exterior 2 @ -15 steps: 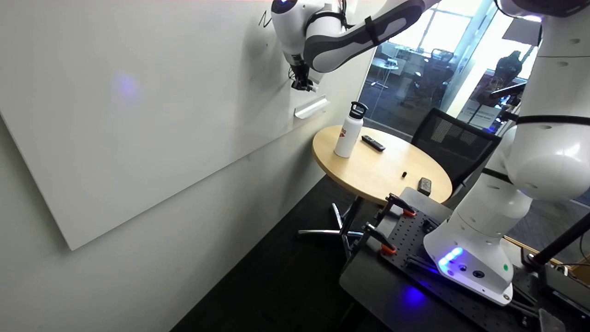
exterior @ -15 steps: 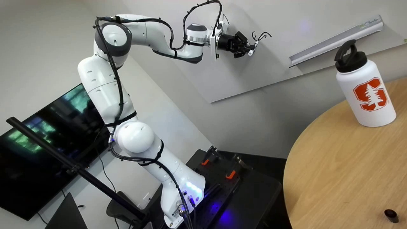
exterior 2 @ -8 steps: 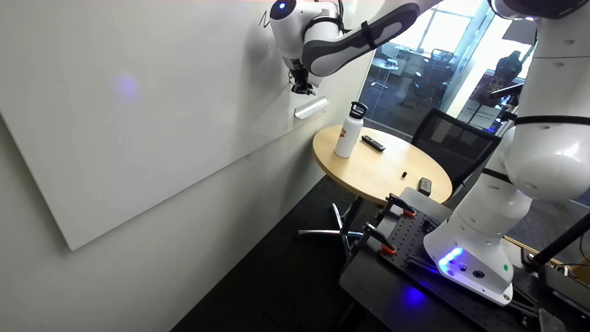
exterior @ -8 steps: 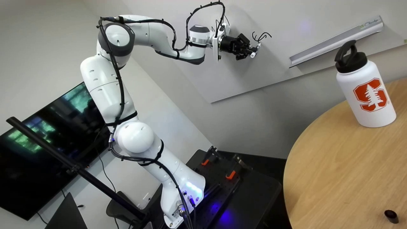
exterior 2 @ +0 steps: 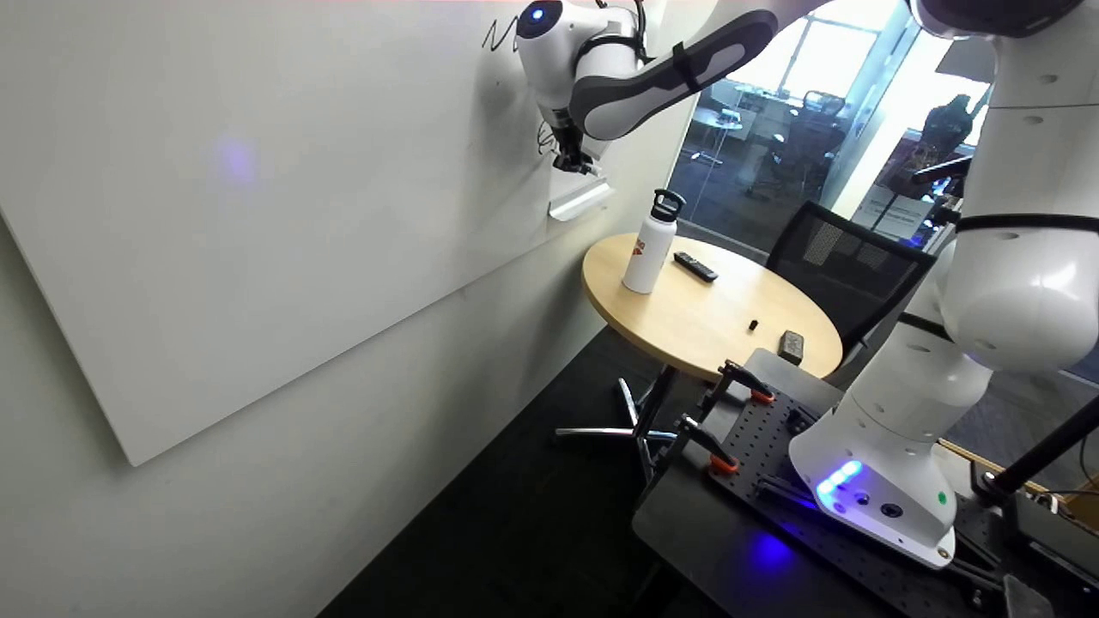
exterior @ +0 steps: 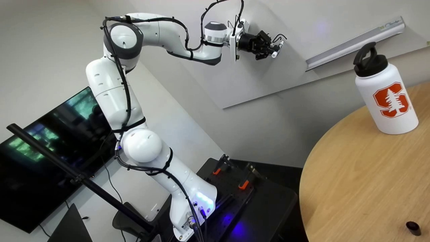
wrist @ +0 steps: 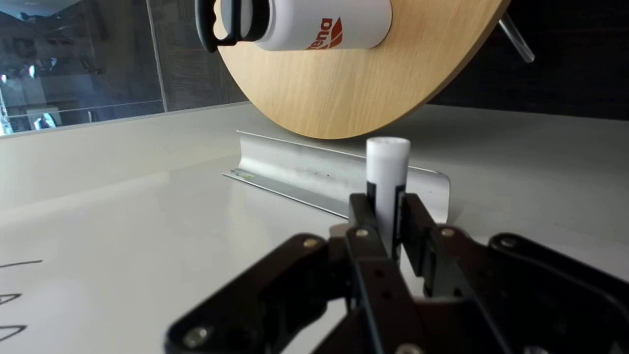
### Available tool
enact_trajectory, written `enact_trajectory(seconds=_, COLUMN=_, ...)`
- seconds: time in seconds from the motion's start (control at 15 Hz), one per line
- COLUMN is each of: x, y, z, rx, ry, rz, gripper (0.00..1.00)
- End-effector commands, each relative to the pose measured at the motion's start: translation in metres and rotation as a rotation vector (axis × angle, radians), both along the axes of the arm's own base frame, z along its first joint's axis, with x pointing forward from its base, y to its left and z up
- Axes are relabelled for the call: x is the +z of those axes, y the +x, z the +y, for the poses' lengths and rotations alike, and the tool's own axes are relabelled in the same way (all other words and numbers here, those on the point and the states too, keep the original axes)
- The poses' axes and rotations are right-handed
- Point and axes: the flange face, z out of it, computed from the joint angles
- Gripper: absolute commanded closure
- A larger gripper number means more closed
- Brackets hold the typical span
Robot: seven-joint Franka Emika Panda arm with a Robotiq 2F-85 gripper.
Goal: Write on the white board.
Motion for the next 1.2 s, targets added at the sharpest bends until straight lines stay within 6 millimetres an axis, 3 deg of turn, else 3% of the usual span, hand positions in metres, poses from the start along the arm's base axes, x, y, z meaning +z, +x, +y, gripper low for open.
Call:
enact_trajectory(seconds=0.0, x=0.017, y=0.006, z=-0.014, rx=0.003, ry=0.019, rz=-0.025, gripper=0.92)
enact_trajectory(seconds=0.2, x=0.027, y=-0.002, z=-0.010, rx=0.021, ry=0.014, rz=-0.039, gripper=0.92)
enact_trajectory(seconds=0.4, x=0.033, y=-0.035, z=-0.011, rx=0.034, ry=0.035, rz=-0.004, gripper=0.92)
enact_trajectory(seconds=0.6, x=0.024, y=-0.077, z=-0.020, rx=0.062, ry=0.059, rz=0.025, gripper=0.93)
enact_trajectory(seconds=1.13, x=0.000, y=-0.181, z=-0.084, rx=0.239, ry=0.257, rz=-0.109, gripper=0.93)
